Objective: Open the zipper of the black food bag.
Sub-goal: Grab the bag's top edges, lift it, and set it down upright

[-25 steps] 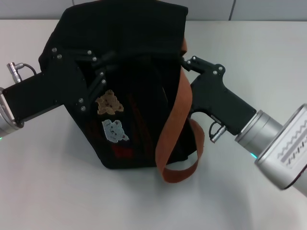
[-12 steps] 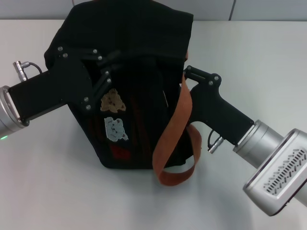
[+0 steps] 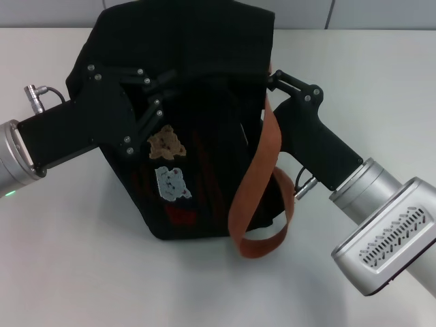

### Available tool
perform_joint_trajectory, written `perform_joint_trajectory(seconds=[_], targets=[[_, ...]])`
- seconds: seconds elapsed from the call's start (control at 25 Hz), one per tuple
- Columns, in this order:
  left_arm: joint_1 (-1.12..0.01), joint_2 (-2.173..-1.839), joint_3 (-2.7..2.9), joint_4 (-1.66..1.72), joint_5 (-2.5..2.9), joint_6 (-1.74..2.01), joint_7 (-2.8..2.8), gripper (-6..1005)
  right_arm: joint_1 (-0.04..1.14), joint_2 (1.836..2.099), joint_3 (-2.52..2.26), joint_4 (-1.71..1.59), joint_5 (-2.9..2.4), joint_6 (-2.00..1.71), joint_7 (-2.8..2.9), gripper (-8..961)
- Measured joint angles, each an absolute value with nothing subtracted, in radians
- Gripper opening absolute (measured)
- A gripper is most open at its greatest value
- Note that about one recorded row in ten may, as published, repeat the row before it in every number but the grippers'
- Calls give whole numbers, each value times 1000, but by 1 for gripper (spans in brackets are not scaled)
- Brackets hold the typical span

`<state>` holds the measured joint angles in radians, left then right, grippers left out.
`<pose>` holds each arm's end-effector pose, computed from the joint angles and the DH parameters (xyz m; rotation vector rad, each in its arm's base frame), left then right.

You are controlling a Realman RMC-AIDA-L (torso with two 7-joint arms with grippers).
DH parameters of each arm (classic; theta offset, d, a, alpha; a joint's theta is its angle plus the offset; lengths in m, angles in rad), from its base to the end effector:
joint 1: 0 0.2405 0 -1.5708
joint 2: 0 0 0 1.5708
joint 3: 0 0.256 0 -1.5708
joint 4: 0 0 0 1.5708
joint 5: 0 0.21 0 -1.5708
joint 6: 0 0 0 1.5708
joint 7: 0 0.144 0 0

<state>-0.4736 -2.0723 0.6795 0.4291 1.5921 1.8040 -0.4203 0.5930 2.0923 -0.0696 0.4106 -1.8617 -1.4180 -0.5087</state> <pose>-0.2421 0.2965 0.0107 -2.2842 0.4192 -1.0542 0.1968 0.2857 -0.1055 -1.9821 -0.3421 0.7944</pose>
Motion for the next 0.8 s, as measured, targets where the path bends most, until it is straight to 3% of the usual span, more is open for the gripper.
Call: perform_joint_trajectory(seconds=[0.8], targets=[[-481,-2072,680,402,1595,1804,-418,80,552,2092,-65,425,-1969,-1385,-773,347]])
